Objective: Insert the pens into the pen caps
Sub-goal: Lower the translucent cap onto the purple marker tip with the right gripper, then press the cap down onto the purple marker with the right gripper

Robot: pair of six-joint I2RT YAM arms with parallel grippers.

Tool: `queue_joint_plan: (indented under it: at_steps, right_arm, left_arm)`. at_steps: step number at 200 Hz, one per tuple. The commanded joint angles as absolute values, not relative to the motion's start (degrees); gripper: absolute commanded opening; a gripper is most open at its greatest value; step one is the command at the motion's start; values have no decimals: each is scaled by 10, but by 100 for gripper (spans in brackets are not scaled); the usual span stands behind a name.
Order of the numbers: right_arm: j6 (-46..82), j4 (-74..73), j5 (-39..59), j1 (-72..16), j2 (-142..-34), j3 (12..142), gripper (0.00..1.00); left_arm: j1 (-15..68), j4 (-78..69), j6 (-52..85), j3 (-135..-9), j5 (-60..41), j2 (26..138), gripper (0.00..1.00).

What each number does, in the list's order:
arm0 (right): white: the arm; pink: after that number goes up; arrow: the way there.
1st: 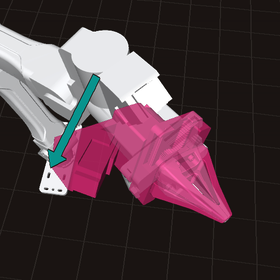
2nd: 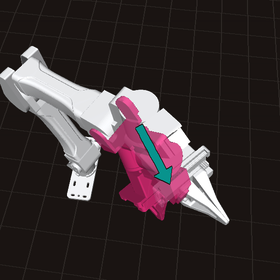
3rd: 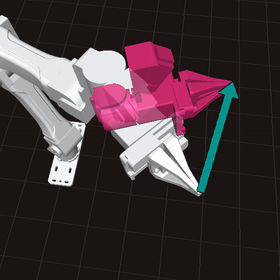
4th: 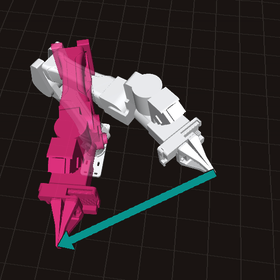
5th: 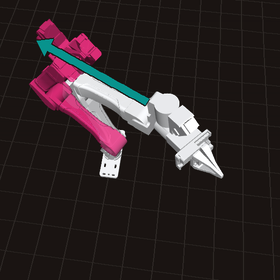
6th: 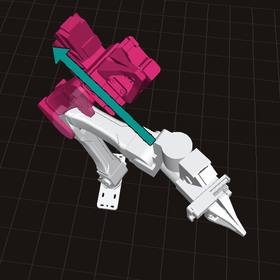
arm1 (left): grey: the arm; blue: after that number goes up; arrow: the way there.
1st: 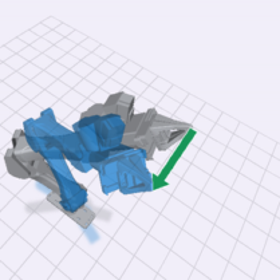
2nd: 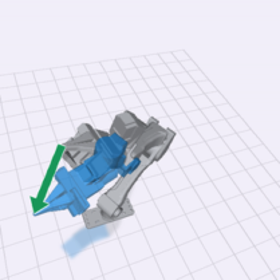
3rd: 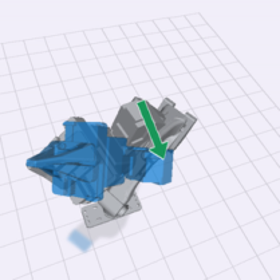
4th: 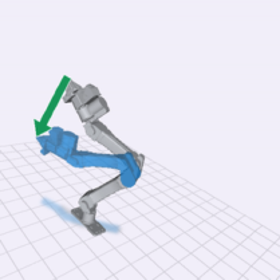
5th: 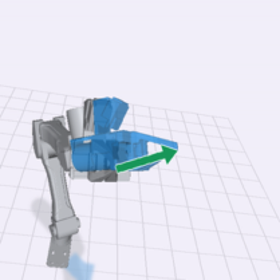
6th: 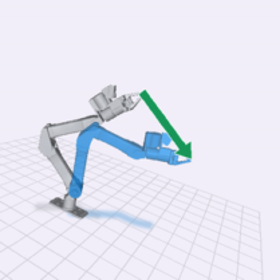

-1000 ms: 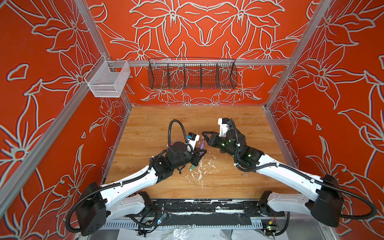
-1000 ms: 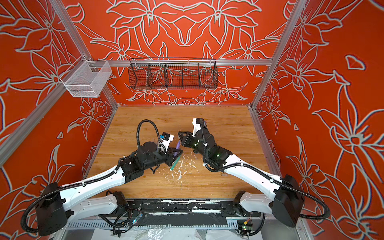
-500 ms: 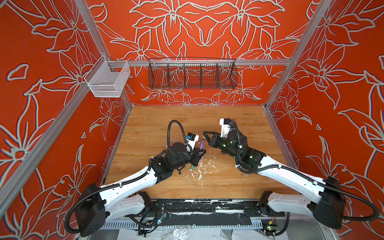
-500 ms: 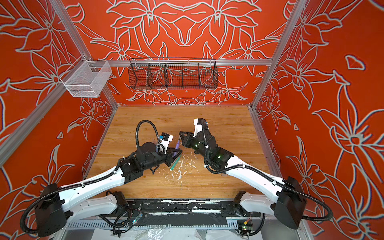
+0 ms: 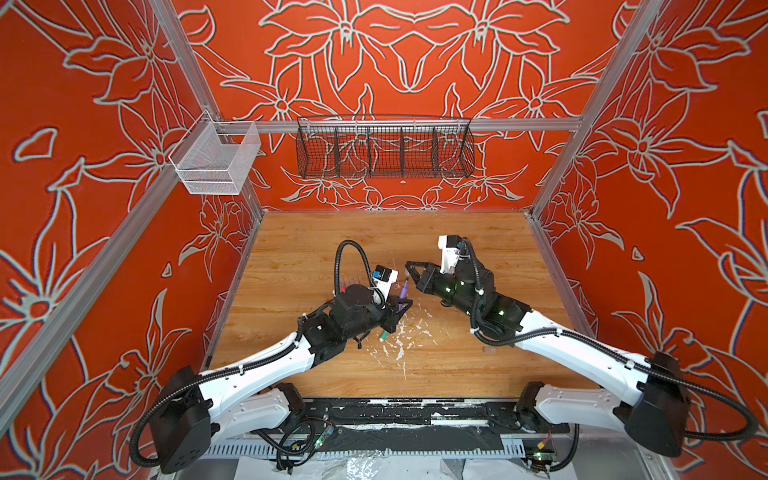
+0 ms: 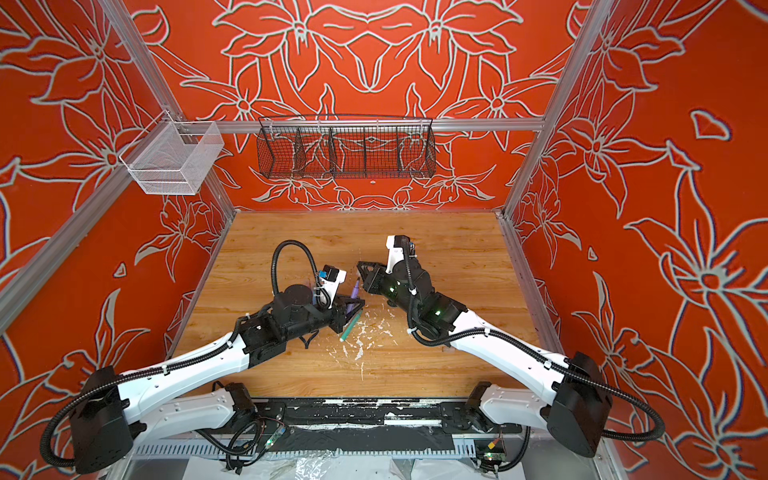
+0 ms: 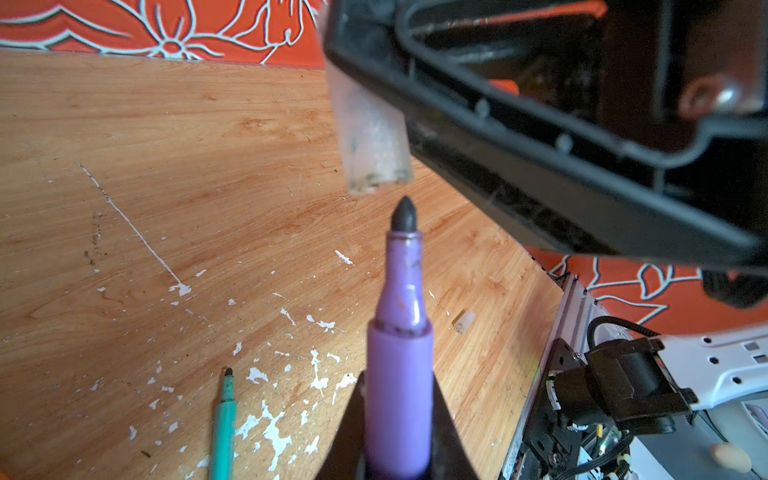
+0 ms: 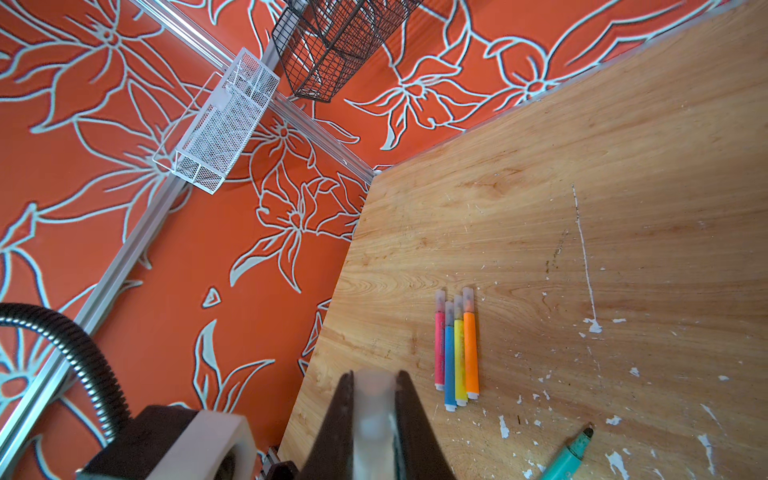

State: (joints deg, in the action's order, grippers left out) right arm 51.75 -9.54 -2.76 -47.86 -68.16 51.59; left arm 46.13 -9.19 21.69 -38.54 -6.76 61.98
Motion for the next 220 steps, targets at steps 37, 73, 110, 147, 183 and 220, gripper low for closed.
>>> queue_joint_plan:
  at_steps: [37,73,110,147,183,220]
  right_arm:
    - [526,-107,-25,-484,-668,504,0]
    - [535,-115,-24,-494,-661,482,0]
    - [538,-126,-27,-507,-650,466,0]
    - [537,-127,-28,-521,-647,465,0]
    - [536,-139,-43,-545,-658,451,0]
    - [535,-160,-102,-576,-668,411,0]
  left_arm:
    - [461,-109,210,-381,-67,612,0]
    - [461,-107,211,-381,-61,611,0]
    - [461,-105,213,-381,-50,612,0]
    - [461,-101,217,-382,-44,612,0]
    - [461,-101,228,-381,-43,611,0]
    - [461,-123,249,-375,-85,605,0]
